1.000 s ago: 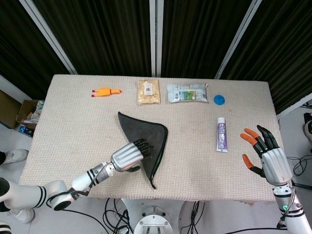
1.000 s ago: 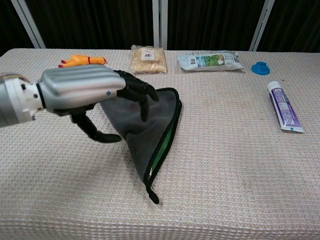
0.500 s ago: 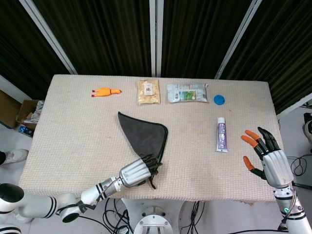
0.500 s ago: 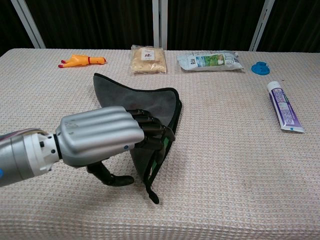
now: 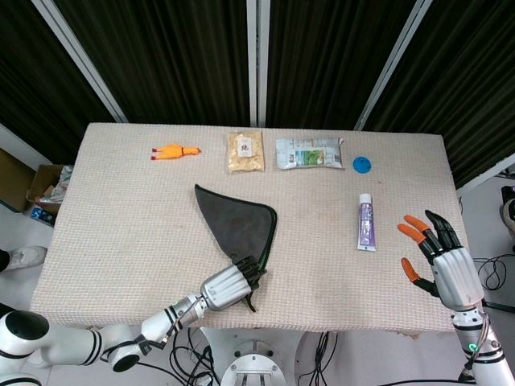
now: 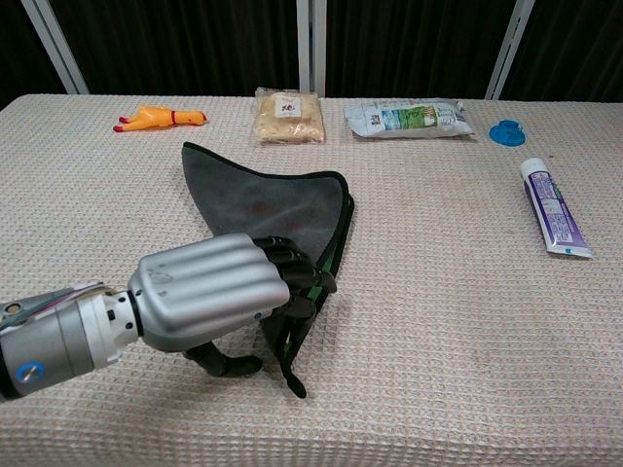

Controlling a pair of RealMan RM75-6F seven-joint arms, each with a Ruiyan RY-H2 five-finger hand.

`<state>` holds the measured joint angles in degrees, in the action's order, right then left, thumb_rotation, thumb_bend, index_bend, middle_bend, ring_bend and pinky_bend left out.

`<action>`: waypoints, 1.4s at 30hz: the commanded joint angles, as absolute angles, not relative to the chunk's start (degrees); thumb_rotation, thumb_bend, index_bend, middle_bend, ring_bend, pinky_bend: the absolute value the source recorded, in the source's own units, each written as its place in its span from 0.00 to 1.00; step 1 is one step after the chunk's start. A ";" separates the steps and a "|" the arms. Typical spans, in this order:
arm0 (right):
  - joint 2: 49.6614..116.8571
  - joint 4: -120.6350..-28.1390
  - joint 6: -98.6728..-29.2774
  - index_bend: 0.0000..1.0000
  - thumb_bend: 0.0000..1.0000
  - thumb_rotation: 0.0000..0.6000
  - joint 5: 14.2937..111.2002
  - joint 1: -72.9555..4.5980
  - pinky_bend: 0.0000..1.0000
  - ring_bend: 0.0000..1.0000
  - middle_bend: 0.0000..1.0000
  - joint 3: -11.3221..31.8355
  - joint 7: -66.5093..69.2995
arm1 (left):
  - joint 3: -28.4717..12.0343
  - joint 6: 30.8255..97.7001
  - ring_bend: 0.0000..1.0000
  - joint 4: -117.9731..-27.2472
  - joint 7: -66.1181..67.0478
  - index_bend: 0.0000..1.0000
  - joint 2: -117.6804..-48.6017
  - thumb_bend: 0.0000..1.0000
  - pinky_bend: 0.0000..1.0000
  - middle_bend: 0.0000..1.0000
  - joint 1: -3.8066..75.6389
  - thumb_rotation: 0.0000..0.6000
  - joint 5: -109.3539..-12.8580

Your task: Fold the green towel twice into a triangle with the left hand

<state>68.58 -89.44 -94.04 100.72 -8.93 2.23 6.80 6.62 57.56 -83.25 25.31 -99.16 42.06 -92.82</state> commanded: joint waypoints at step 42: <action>68.52 -88.50 -94.57 0.24 0.31 1.00 100.60 -8.68 0.10 0.00 0.16 2.24 8.25 | -3.27 60.11 0.13 -90.11 -2.23 0.61 -89.74 0.48 0.14 0.17 42.64 1.00 -90.29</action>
